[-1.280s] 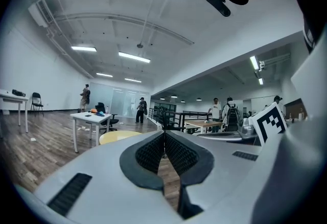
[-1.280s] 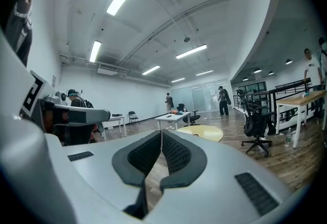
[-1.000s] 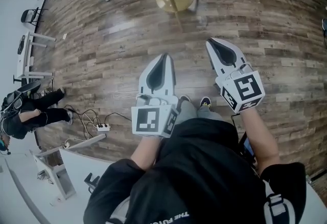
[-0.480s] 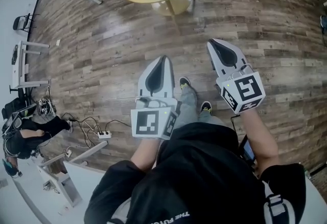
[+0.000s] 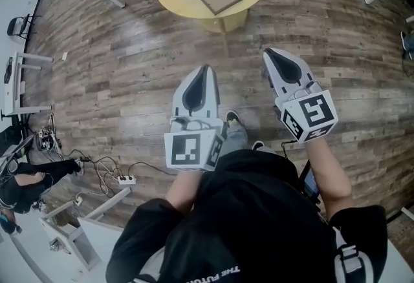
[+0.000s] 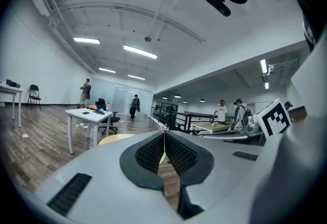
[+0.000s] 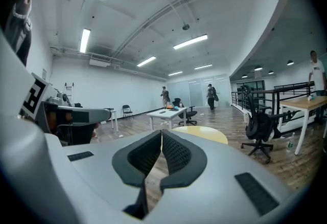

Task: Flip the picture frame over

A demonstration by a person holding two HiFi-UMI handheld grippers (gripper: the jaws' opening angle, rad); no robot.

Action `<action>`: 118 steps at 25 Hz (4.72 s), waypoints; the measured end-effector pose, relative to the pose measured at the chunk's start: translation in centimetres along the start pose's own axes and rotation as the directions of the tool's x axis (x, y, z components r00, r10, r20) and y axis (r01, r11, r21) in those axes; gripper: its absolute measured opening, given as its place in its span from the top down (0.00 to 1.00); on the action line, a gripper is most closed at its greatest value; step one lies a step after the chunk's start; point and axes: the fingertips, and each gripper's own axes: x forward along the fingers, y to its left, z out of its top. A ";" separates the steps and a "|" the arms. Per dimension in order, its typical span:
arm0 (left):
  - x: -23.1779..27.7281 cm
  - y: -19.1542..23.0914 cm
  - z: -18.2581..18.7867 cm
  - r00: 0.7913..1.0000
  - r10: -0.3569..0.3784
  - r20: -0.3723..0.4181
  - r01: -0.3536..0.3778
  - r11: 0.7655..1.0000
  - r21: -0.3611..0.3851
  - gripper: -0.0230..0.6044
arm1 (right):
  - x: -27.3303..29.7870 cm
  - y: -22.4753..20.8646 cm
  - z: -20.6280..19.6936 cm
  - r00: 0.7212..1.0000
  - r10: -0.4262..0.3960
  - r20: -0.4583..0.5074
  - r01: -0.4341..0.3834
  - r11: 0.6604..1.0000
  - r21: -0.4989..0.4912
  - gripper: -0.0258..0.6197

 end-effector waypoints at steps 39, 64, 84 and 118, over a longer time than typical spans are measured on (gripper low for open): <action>27.6 5.5 2.1 0.999 -0.038 -0.034 0.039 0.998 0.055 0.92 | 20.1 -18.9 6.2 0.972 0.220 0.076 -0.221 0.975 -0.002 0.93; 36.0 11.9 -1.2 0.991 0.062 -0.114 -0.056 0.997 0.059 0.92 | 32.2 -20.4 0.4 0.917 0.368 -0.152 -0.389 0.908 -0.154 0.93; 39.0 20.2 -14.5 0.950 0.134 -0.282 -0.141 0.990 -0.002 0.92 | 39.4 -16.9 -14.5 0.749 0.475 -0.461 -0.594 0.790 -0.151 0.93; 37.0 25.4 -22.3 0.921 0.181 -0.345 -0.203 0.979 -0.028 0.92 | 37.6 -9.0 -29.9 0.662 0.113 -0.740 -0.740 0.256 -0.622 0.59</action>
